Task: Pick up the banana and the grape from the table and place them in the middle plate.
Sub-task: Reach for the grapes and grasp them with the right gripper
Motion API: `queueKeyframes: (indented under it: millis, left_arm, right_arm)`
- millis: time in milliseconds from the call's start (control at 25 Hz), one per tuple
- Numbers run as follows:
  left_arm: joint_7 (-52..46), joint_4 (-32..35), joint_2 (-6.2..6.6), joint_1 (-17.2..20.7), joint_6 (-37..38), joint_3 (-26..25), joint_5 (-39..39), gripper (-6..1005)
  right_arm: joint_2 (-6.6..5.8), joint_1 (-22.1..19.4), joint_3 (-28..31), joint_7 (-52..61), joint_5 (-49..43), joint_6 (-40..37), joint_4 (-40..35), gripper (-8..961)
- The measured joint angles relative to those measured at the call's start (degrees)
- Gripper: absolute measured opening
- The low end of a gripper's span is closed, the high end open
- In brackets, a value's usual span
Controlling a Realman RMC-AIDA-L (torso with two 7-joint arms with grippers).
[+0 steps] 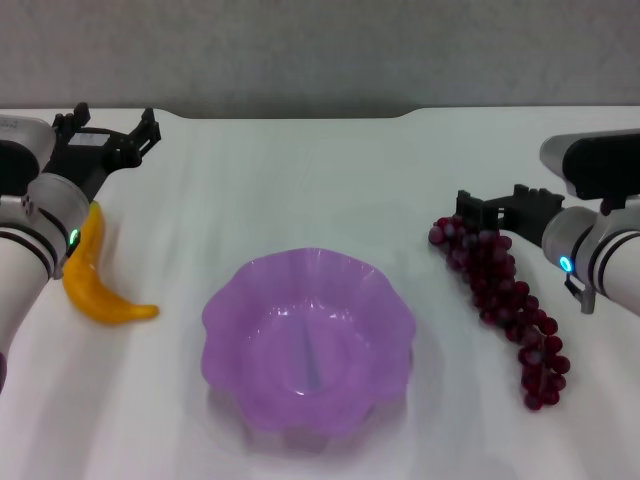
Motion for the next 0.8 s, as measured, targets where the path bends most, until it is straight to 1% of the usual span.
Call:
queueKeyframes:
  millis: [360,640,800]
  left_arm:
    - [0.0,-0.14,-0.09,-0.13,0.0,0.0,0.0,892]
    - [-0.12,-0.21,-0.09,-0.29,0.0,0.0,0.0,890]
    - [-0.18,-0.23,-0.09,-0.33,0.0,0.0,0.0,889]
  right_arm:
    - [0.37,-0.54,-1.93,0.33,2.1,1.77,0.07,880]
    - [0.35,-0.58,-7.12,0.36,3.33,1.94,0.27,880]
    - [0.45,-1.02,-8.1,0.54,3.9,2.48,0.32,880]
